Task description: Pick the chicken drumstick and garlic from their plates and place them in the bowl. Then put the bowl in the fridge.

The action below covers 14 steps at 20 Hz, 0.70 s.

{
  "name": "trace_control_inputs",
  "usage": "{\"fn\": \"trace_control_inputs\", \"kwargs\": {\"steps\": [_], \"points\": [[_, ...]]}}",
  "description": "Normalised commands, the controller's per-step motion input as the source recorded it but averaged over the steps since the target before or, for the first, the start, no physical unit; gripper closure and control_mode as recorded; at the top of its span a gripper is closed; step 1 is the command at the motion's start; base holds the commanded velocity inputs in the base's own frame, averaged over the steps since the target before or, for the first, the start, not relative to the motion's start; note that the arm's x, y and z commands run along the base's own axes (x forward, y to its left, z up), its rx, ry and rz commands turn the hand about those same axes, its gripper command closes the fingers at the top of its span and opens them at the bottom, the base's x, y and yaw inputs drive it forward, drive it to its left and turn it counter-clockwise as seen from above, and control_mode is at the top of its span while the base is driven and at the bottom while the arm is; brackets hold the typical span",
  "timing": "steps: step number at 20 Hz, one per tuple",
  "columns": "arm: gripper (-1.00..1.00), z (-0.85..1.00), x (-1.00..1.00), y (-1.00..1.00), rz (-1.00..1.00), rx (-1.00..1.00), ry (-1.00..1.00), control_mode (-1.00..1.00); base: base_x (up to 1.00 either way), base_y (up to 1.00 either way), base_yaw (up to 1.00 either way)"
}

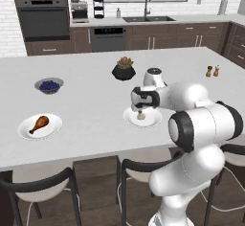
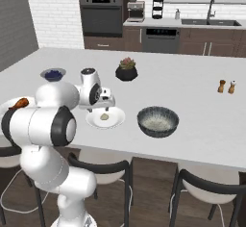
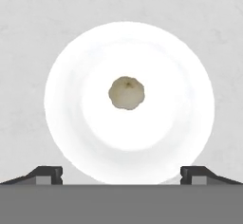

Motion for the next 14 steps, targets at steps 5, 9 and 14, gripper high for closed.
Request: {"fn": "trace_control_inputs", "kwargs": {"steps": [5, 9, 14], "points": [[-1.00, -0.20, 0.46, 0.00, 0.13, 0.15, 0.04, -1.00, 0.00, 0.00, 0.00], [-1.00, -0.33, 0.55, 0.01, 0.11, 0.03, 0.03, -1.00, 0.00, 0.00, 0.00], [-1.00, -0.43, 0.23, 0.03, 0.01, -0.04, 0.14, -1.00, 0.00, 0.00, 0.00]]}}
